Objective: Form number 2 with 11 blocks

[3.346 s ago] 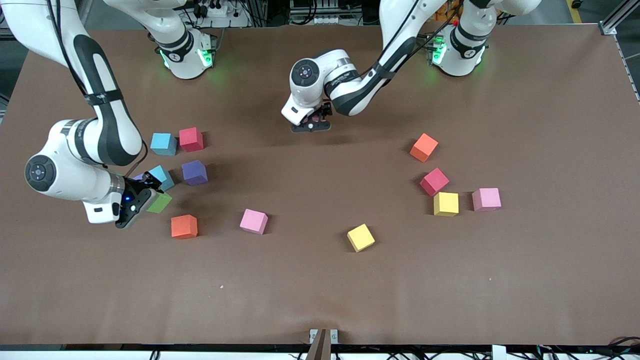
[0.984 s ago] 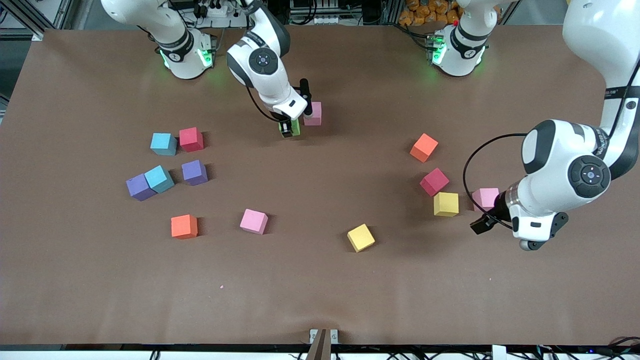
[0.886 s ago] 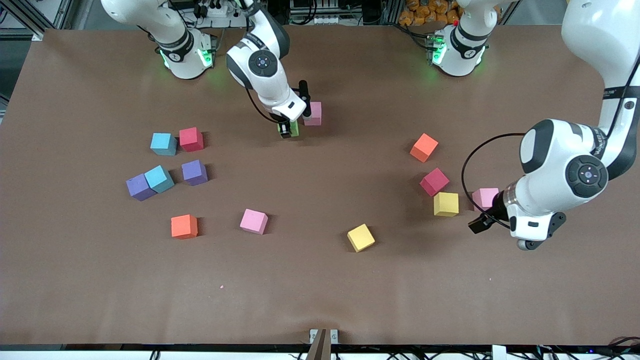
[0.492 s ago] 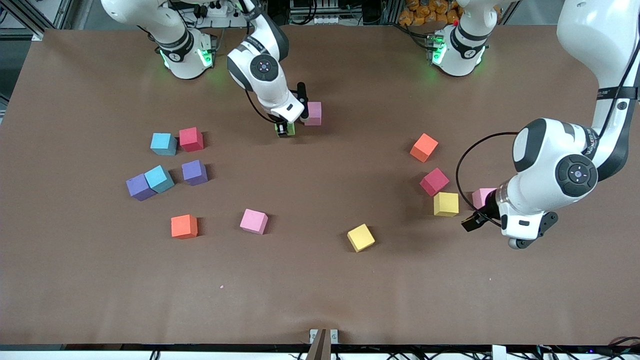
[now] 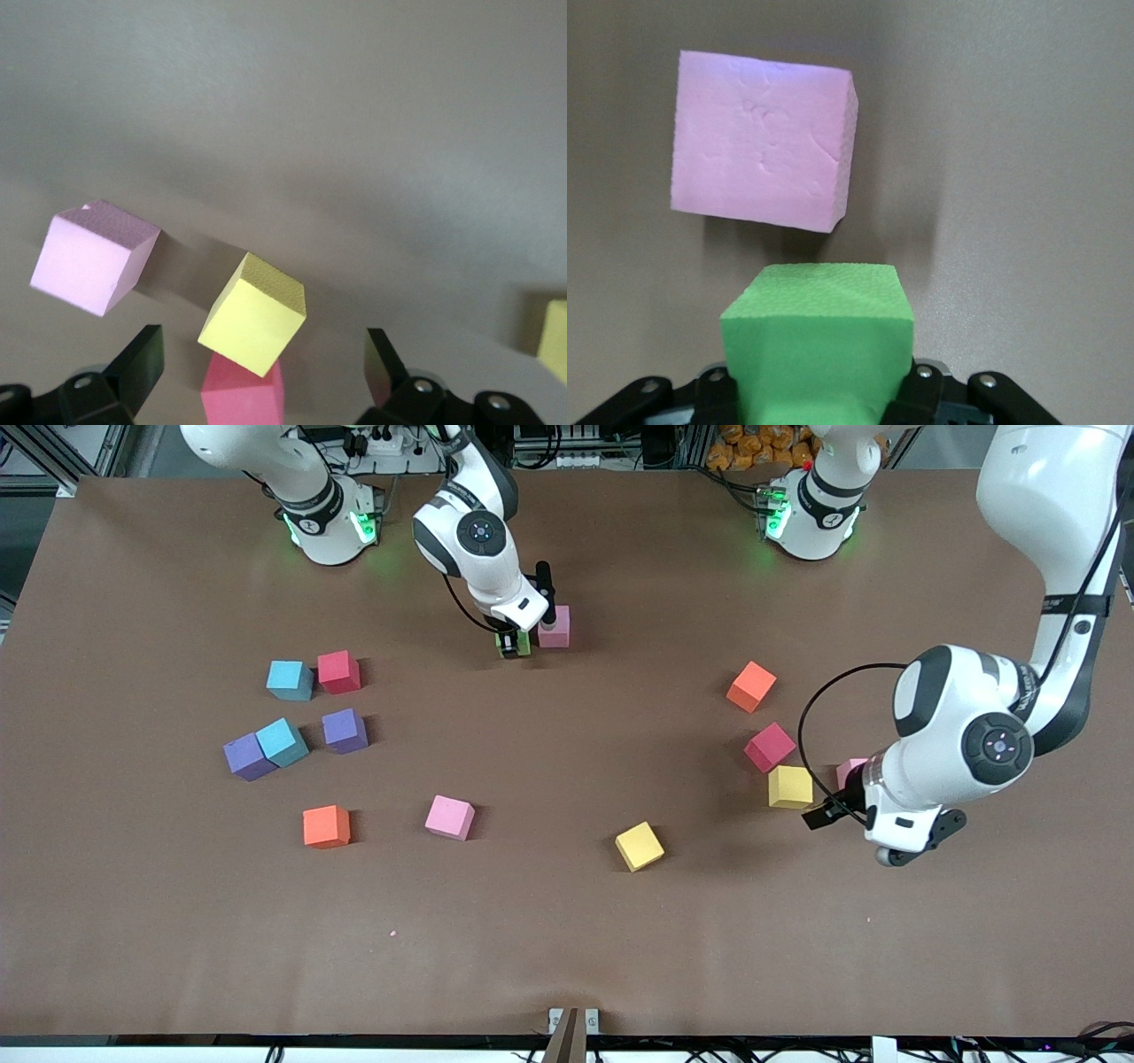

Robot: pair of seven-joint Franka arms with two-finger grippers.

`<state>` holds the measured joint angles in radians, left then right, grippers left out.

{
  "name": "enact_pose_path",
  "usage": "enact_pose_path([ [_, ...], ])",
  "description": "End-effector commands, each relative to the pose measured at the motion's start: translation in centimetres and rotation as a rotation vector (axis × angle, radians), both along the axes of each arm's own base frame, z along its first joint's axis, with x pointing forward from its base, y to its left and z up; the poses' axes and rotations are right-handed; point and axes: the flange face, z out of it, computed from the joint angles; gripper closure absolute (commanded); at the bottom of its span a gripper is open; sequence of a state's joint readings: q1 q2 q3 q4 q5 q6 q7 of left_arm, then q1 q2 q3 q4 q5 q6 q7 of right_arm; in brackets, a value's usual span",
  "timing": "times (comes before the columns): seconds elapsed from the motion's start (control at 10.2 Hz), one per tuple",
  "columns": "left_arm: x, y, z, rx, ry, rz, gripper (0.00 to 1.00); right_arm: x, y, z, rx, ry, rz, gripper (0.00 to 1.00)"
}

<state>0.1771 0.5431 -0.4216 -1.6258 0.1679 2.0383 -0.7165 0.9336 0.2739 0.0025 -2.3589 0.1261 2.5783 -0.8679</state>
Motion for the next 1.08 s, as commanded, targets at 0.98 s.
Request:
enact_pose_path([
  [0.98,-1.4,-2.5,-10.2,0.023,0.106,-0.355,0.00,-3.4,1.0,-2.6,0.002,0.005,0.012,0.72],
])
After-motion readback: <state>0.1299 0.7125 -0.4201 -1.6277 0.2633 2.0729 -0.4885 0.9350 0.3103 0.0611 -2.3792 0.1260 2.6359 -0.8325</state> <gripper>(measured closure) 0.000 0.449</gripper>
